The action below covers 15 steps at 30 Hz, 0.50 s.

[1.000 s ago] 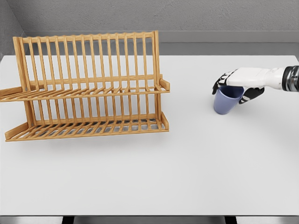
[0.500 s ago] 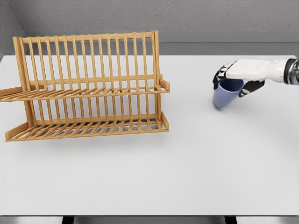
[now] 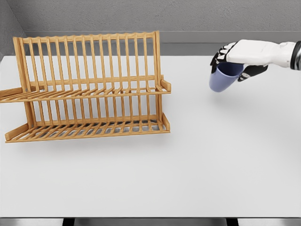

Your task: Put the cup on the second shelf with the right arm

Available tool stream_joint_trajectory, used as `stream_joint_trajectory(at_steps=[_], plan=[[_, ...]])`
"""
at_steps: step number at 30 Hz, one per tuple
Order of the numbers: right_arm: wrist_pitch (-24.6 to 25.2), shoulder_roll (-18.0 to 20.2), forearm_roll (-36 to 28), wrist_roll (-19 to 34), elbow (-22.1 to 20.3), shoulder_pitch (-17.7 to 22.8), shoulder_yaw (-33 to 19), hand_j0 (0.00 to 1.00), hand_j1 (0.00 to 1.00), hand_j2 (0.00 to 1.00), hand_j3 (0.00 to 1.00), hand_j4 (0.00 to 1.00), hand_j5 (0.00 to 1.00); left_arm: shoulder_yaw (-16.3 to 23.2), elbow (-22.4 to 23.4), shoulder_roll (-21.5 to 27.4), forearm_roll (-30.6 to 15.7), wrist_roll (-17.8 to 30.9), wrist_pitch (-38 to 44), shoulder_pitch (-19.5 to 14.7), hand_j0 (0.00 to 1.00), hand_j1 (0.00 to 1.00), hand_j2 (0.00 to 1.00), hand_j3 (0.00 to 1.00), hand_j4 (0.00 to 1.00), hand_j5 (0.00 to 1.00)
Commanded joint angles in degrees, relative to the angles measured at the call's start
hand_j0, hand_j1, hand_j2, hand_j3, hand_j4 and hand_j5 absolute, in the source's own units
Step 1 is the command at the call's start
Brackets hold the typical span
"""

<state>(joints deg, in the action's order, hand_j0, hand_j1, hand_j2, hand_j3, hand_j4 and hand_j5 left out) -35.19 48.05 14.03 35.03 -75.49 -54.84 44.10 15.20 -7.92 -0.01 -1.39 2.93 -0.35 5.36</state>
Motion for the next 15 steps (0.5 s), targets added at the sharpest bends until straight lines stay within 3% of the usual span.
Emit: stream_joint_trajectory(at_steps=[1,15], plan=[[0.19,0.03,-0.41,-0.03,-1.42,0.00,-1.48,0.59,0.59,0.59,0.59,0.59,0.59,0.00,0.01,0.01,-0.02,-0.03,0.00,0.00,1.00,1.00,1.00,1.00,1.00,1.00],[0.19,-0.93,-0.32,-0.03,-14.60,-1.76,-2.27,0.59,0.59,0.59,0.59,0.59,0.59,0.00,0.01,0.01,-0.02,-0.03,0.00,0.00,1.00,1.00,1.00,1.00,1.00,1.00]])
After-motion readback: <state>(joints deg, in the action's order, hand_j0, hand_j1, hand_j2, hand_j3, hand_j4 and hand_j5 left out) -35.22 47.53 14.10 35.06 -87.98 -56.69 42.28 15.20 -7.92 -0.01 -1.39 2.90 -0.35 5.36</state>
